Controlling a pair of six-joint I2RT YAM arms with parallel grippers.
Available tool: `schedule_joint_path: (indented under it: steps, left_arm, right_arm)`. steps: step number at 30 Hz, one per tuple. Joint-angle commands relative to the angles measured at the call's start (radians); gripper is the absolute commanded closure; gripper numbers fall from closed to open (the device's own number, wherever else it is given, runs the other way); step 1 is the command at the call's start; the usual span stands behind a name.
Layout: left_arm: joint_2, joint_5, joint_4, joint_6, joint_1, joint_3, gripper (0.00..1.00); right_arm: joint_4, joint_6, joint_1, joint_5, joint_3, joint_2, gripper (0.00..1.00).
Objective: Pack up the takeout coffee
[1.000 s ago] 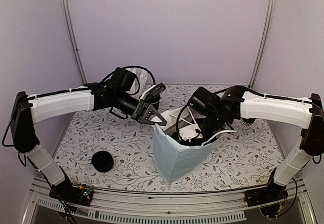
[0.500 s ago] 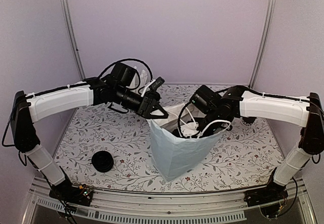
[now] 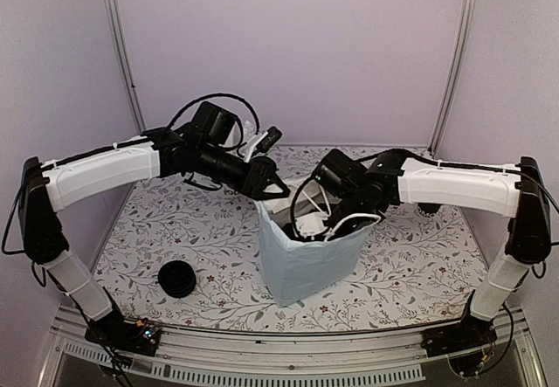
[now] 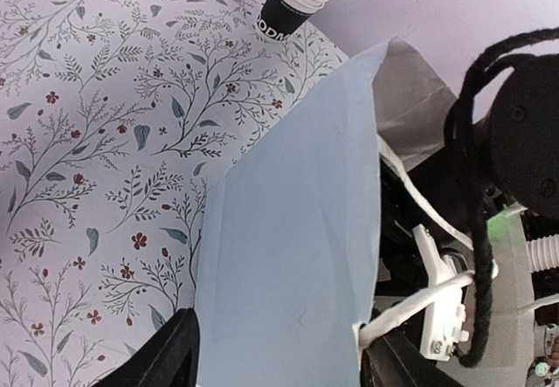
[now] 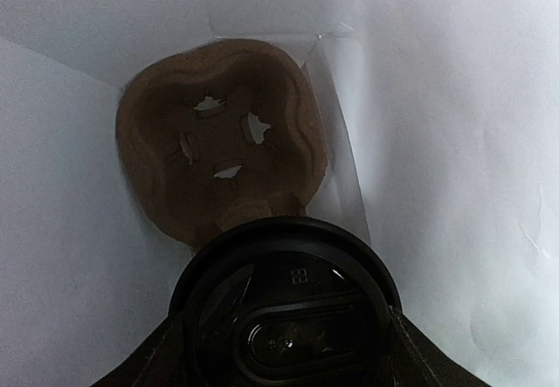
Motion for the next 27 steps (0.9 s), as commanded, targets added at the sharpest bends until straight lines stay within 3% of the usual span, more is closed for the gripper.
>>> schedule_joint_path:
  steps: [1, 7, 11, 19, 23, 24, 27]
  left_arm:
    - [-0.036, -0.076, -0.014, 0.005, -0.018, 0.034, 0.36]
    - [-0.043, -0.094, -0.015, 0.005, -0.020, 0.029, 0.37]
    - [-0.026, -0.081, -0.015, 0.012, -0.025, 0.039, 0.43]
    - [-0.022, -0.073, -0.015, 0.012, -0.042, 0.047, 0.44]
    - [-0.013, -0.066, -0.027, 0.008, -0.051, 0.067, 0.43]
    - [-0.011, -0.067, -0.032, 0.006, -0.054, 0.073, 0.43]
    - [-0.007, -0.072, -0.043, 0.001, -0.065, 0.092, 0.43]
  right_arm:
    - [-0.061, 0.004, 0.008, 0.146, -0.136, 0.104, 0.67]
    - [-0.043, 0.023, 0.003, 0.102, -0.127, 0.058, 0.65]
    - [-0.061, 0.042, 0.004, 0.064, -0.065, 0.040, 0.60]
    - [-0.122, 0.084, 0.006, 0.013, 0.052, -0.002, 0.34]
    - [-0.110, 0.102, 0.026, -0.002, 0.078, -0.034, 0.12]
    - [-0.109, 0.106, 0.031, -0.004, 0.080, -0.037, 0.02]
    - [-0.114, 0.113, 0.040, -0.014, 0.093, -0.047, 0.01]
